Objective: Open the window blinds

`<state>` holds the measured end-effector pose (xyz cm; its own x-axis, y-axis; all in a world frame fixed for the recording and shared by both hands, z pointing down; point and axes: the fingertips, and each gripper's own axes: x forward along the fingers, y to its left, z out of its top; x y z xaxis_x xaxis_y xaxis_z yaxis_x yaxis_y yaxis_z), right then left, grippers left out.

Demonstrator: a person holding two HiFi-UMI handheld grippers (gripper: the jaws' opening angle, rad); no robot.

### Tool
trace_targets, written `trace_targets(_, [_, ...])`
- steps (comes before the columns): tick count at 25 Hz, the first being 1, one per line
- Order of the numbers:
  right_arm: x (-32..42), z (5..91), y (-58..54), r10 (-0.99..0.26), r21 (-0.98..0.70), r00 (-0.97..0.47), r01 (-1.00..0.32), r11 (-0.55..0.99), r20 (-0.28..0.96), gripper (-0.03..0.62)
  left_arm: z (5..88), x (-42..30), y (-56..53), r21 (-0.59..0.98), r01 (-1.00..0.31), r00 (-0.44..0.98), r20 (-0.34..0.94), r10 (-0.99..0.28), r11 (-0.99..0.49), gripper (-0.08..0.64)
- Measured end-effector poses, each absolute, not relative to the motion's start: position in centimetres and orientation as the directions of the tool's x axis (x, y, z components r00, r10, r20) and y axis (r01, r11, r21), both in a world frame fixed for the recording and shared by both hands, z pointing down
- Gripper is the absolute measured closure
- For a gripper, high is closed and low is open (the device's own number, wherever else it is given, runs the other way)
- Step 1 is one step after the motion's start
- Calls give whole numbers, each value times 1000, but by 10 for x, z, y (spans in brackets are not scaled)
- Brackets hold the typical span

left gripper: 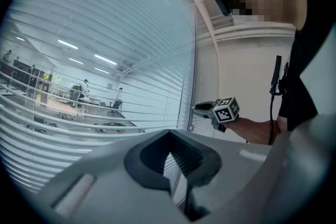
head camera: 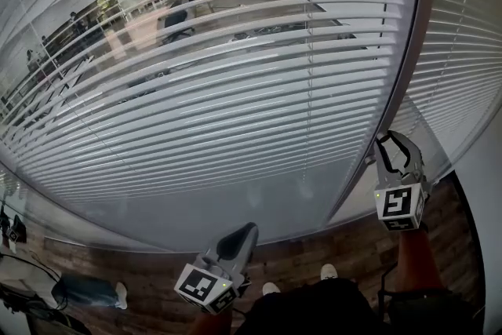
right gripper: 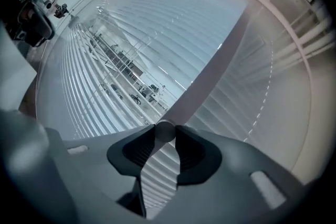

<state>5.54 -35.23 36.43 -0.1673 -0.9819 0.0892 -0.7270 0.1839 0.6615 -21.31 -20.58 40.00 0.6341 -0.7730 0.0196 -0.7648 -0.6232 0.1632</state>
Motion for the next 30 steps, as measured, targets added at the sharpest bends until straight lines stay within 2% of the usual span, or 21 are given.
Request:
trace_targets(5, [49, 373, -349, -984, 699, -155, -695, 170, 86, 443, 405, -219, -203, 157, -766, 635, 33, -771, -624, 560])
trace_targets(10, [52, 369, -352, -983, 676, -165, -716, 174, 78, 442, 399, -214, -205, 157, -763, 637, 24, -770, -627, 560])
trace_targets(13, [52, 372, -352, -976, 579, -202, -787, 210, 80, 425, 392, -214, -206, 162, -767, 631, 20, -775, -621, 560])
trace_targets(15, [49, 364, -350, -968, 505, -238, -827, 247, 85, 370, 391, -214, -206, 161, -768, 631, 19, -776, -620, 560])
trace_targets(20, [56, 359, -352, -945, 271, -324, -906, 326, 53, 376, 395, -212, -206, 154, -765, 635, 19, -772, -626, 560])
trace_targets(24, [61, 360, -352, -935, 80, -349, -932, 353, 62, 408, 399, -213, -205, 163, -762, 638, 16, -770, -627, 560])
trace_targets(30, [60, 360, -354, -927, 35, -369, -928, 372, 60, 437, 396, -212, -205, 166, -762, 636, 18, -771, -625, 560])
